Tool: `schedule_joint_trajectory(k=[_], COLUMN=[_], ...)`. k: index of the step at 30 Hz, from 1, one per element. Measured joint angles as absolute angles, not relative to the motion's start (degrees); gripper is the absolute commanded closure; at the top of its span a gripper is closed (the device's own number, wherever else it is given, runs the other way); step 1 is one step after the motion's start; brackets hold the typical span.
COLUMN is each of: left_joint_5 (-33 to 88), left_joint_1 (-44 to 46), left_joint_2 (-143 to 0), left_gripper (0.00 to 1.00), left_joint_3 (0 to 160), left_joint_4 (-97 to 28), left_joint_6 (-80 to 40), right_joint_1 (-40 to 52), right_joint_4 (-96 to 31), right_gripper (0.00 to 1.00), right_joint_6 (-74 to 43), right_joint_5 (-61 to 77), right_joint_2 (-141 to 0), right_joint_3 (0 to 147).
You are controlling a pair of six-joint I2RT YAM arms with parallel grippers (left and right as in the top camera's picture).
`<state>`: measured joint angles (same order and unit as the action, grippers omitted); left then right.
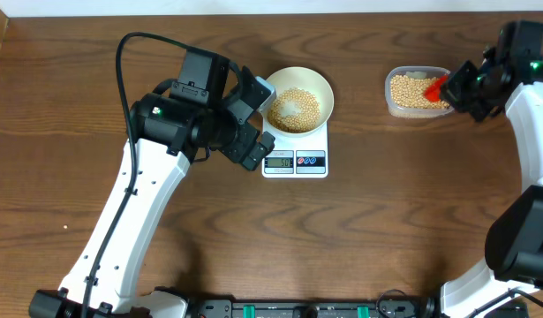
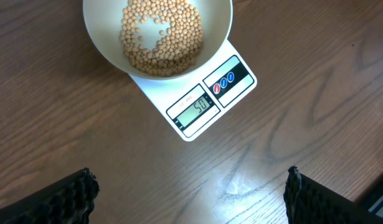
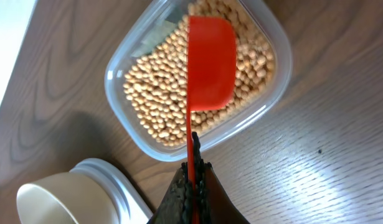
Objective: Scoop item into bowl and weigh 50g on scale
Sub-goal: 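Lower the red scoop into the soybean tub with the right gripper, then open the right gripper to release the scoop in the tub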
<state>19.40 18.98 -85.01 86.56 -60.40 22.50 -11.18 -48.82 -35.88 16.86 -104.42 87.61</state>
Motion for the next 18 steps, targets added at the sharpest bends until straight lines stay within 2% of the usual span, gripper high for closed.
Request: schedule_joint_trajectory(k=[5, 9, 13, 18], left_joint_5=[19.4, 19.4, 19.4, 19.4], left_joint_1=[19.0, 19.0, 19.0, 19.0], left_joint_2=[-85.0, -85.0, -85.0, -85.0], left_gripper=[0.02, 0.02, 0.02, 0.02], left_joint_3=[86.6, 86.6, 86.6, 86.6], left_joint_4=[-60.4, -60.4, -60.4, -60.4], left_joint_6=[22.5, 22.5, 22.5, 22.5], right_joint_1=[-11.2, -11.2, -11.4, -12.2], right_joint_4=[-46.3, -46.2, -46.5, -48.2], right_gripper=[0.99, 0.75, 0.64, 0.55], right_joint_6=[-38.4, -39.3, -39.8, -40.1], right_joint_5=[18.0, 18.7, 19.5, 20.6], right_joint_2=[-104.4, -104.4, -104.4, -104.4], right_joint_3=[84.8, 84.8, 84.7, 84.7])
